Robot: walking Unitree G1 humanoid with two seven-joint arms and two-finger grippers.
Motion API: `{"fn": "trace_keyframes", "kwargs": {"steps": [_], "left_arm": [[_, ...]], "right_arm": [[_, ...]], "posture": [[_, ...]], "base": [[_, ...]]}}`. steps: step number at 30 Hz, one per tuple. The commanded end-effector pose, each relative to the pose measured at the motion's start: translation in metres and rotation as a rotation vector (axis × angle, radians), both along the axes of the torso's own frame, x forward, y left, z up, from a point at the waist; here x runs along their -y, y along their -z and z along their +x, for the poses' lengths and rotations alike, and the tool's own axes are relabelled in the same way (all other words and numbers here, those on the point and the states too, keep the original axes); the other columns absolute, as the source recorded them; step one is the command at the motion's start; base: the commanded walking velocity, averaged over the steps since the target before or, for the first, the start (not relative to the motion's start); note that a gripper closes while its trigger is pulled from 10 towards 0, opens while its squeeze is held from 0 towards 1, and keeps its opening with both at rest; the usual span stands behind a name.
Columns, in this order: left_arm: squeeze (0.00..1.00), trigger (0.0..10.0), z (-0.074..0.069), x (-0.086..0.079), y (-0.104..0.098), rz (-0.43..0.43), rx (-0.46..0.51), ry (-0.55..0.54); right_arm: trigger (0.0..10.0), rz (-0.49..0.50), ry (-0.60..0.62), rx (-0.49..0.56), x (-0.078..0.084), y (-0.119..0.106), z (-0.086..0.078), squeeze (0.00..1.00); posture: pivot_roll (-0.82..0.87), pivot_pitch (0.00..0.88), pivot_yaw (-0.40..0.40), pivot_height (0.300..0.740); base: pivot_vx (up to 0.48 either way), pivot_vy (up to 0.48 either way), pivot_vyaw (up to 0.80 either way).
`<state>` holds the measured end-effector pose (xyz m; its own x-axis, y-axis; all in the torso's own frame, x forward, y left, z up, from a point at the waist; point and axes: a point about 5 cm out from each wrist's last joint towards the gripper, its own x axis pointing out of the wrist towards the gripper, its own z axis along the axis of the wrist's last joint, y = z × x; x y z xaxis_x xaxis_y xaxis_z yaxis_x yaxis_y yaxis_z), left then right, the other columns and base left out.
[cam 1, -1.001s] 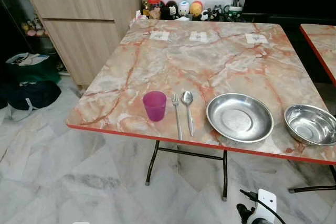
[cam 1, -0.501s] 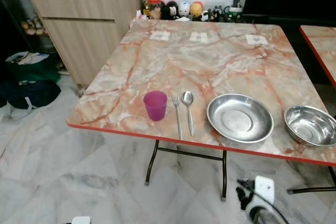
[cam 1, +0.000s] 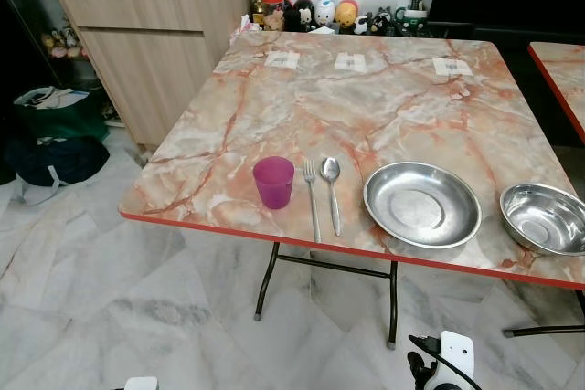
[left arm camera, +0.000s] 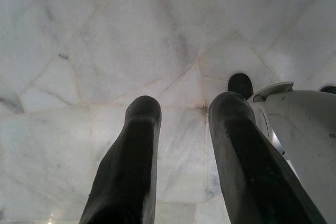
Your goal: Setting the table
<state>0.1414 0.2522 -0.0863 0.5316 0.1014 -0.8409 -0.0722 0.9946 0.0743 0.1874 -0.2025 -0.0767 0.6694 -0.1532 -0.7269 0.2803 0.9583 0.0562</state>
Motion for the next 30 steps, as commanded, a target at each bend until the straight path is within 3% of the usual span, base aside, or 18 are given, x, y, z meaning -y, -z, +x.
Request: {"fn": "trace_keyframes", "kwargs": {"steps": [1,3,10,14,16,19,24,30], "left_arm": [[0.0,10.0,-0.006,-0.002,0.002,0.001,-0.015,-0.009],[0.0,10.0,-0.006,-0.002,0.002,0.002,-0.015,-0.01],[0.0,10.0,-0.006,-0.001,0.002,0.0,-0.013,-0.011],[0.0,10.0,-0.006,-0.001,0.002,-0.003,-0.007,-0.016],[0.0,10.0,-0.006,-0.001,0.002,-0.001,-0.007,-0.019],[0.0,10.0,-0.007,-0.002,0.002,0.001,-0.009,-0.02],[0.0,10.0,-0.008,-0.002,0.002,0.001,-0.015,-0.017],[0.0,10.0,-0.008,-0.002,0.002,0.001,-0.015,-0.017]], "right_arm": [[10.0,-0.02,0.015,0.034,0.004,-0.003,0.002,0.0],[10.0,-0.026,0.038,0.113,0.007,-0.011,0.013,0.0],[10.0,-0.028,0.028,0.137,0.007,-0.017,0.024,0.0],[10.0,-0.039,0.023,0.182,0.007,-0.023,0.032,0.0],[10.0,-0.046,0.035,0.256,0.009,-0.031,0.039,0.0],[10.0,-0.057,0.08,0.278,0.014,-0.031,0.034,0.0],[10.0,-0.085,0.116,0.346,0.022,-0.027,0.006,0.0],[10.0,-0.085,0.116,0.346,0.022,-0.027,0.006,0.0]], "posture": [[-0.04,0.0,0.052,0.74],[-0.04,0.0,0.054,0.74],[-0.04,0.0,0.05,0.74],[-0.03,0.0,0.046,0.74],[-0.03,0.0,0.038,0.74],[-0.03,0.0,0.033,0.74],[-0.06,0.0,0.029,0.74],[-0.06,0.0,0.029,0.74]], "base": [[0.0,0.0,0.0],[0.0,0.0,0.0],[0.0,0.0,0.0],[0.0,0.0,0.0],[0.0,0.0,0.0],[0.0,0.0,0.0],[0.0,0.0,0.0],[0.0,0.0,0.0]]}}
